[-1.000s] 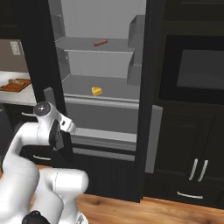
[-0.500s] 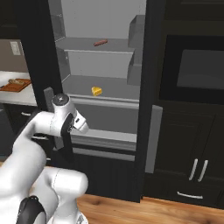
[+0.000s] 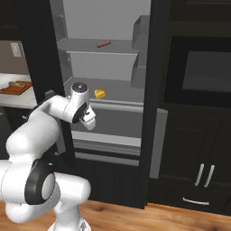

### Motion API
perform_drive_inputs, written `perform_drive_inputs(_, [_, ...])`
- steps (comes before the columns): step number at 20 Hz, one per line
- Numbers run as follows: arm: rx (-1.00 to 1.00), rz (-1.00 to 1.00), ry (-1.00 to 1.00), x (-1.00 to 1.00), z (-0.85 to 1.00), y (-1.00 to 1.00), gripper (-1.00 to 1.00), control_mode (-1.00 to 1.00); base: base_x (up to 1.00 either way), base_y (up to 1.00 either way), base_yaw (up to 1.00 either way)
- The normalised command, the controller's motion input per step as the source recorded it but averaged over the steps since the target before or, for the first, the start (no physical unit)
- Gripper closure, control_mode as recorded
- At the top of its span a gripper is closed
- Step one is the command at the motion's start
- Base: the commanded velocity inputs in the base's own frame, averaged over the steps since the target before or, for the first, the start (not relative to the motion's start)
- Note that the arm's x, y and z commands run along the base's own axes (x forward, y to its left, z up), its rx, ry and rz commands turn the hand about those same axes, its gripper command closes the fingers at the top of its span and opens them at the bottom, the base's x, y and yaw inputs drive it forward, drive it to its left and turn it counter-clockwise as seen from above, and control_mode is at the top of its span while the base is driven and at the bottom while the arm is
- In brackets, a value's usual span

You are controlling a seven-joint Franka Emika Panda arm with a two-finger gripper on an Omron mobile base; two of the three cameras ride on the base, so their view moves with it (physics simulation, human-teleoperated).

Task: Retrieve the sausage and cheese from the fridge and place them on the cutting board on the counter.

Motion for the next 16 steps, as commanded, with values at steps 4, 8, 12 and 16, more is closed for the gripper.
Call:
perform_drive_inputs(4, [0.19, 0.00, 0.15, 0.48, 0.03, 0.11, -1.00, -1.00, 0.00, 0.00, 0.00])
perform_drive_inputs(8, [0.12, 0.00, 0.08, 0.51, 0.03, 0.22, -1.00, -1.00, 0.00, 0.00, 0.00])
perform_drive_inputs(12, [0.03, 0.00, 0.01, 0.37, 0.01, 0.40, -1.00, -1.00, 0.00, 0.00, 0.00])
perform_drive_inputs(16, [0.00, 0.00, 0.00, 0.18, 0.00, 0.49, -1.00, -1.00, 0.00, 0.00, 0.00])
